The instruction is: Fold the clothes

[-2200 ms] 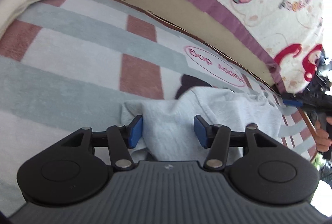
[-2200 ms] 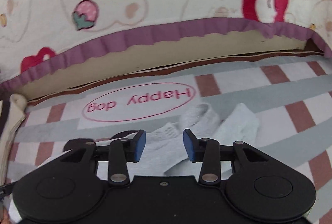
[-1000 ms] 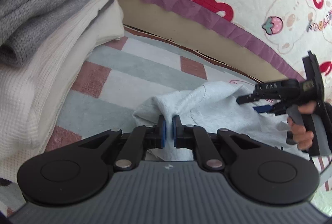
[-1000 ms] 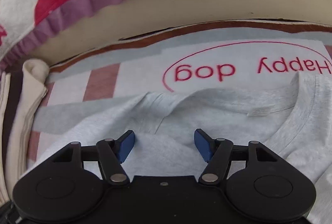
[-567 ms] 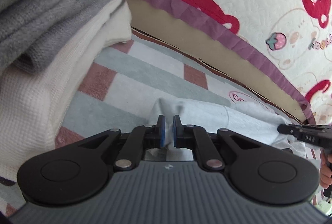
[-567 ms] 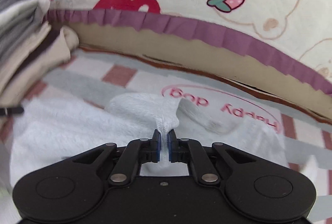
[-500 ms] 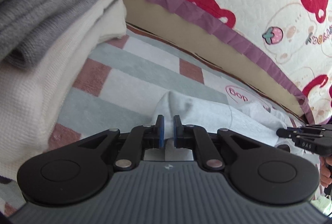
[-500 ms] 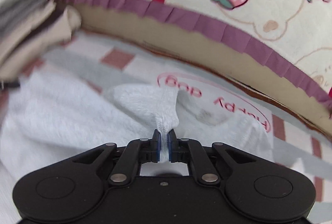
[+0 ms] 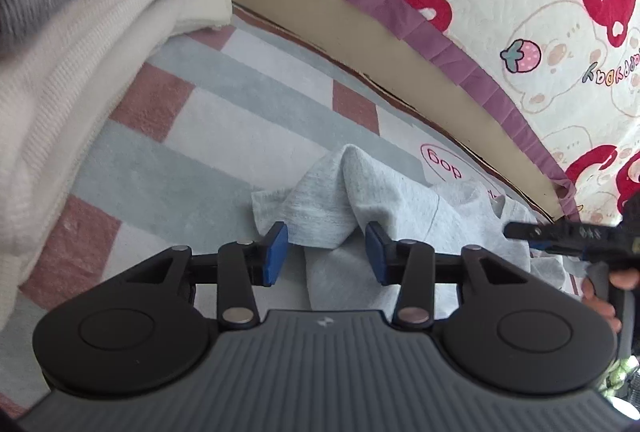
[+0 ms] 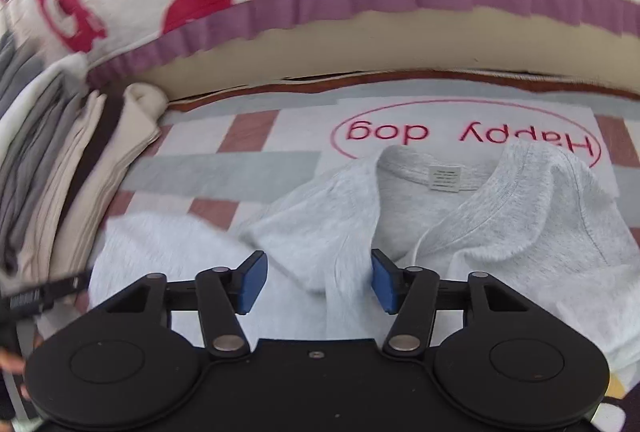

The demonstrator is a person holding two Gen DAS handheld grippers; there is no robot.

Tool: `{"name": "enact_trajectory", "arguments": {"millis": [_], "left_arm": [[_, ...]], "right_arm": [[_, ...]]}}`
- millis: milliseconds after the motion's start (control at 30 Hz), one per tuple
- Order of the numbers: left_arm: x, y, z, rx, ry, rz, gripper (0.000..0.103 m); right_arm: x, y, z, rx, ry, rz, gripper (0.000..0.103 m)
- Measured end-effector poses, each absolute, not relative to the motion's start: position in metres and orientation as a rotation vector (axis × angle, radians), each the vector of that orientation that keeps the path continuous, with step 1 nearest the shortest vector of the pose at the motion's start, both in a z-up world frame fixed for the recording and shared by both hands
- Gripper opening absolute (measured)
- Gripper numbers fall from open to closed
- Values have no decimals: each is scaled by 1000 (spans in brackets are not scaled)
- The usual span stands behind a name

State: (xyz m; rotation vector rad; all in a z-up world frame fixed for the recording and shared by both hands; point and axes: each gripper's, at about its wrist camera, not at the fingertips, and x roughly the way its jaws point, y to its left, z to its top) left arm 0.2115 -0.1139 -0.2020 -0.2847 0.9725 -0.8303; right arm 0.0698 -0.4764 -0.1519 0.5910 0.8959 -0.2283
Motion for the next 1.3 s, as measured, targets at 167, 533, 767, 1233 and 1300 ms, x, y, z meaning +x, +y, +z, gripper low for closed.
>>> {"name": "enact_trajectory", "arguments": {"millis": [167,533,767,1233,1300], "left_arm": [[207,-128,-220,-352,1015,-990,48],[205,-124,-101,-210,479,-769,2],[212,-155,-147,-185,590,-805,2],[209,-140,-131,-117,472,-711,2],[209,-134,-122,-96,424,-644,2]], "right_arm": [[84,-469,-173,582,898,-70,6],[126,-502,-11,181,514,-235,6],[178,-512,-58,30,790,-540,35],[102,-433,-104,160,851,-276,48],[94,-416,-104,128,853,-222,51]]}}
